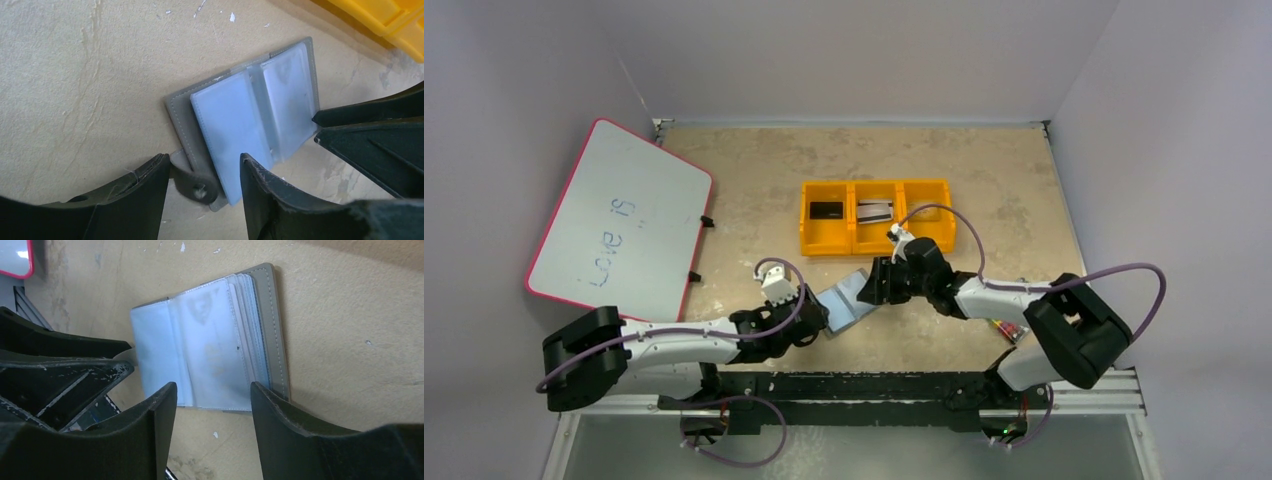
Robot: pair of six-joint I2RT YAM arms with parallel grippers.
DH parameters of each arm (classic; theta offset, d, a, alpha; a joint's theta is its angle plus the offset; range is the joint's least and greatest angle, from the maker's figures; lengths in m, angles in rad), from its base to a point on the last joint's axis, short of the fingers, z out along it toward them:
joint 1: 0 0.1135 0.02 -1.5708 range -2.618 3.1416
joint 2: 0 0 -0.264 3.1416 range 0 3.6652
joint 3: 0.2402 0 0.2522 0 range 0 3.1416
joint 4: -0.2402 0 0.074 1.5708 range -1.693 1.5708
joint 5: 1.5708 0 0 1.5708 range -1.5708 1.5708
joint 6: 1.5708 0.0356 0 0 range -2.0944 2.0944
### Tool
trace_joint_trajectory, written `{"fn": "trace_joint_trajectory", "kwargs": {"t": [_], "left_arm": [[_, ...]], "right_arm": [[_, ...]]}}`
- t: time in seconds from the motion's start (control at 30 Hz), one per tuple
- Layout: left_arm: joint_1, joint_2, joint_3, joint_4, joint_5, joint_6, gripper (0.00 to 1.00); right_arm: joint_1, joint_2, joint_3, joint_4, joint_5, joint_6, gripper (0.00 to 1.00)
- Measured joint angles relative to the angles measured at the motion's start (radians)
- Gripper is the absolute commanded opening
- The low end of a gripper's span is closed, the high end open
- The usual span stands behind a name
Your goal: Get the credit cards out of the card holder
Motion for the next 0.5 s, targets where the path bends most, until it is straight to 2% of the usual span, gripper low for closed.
{"fn": "trace_joint_trajectory", "kwargs": {"t": [0.2, 0.5], "left_arm": [[0.0, 0.047, 0.0, 0.005, 0.001, 0.007, 0.28], [0.0, 0.084, 0.0, 0.039, -0.001, 0.013, 0.18]], "right_arm": [[0.043, 0.028, 0.026, -0.008, 0.017, -0.006, 0.46], [0.091, 0.032, 0.05, -0.058, 0.04, -0.008, 0.49]]}}
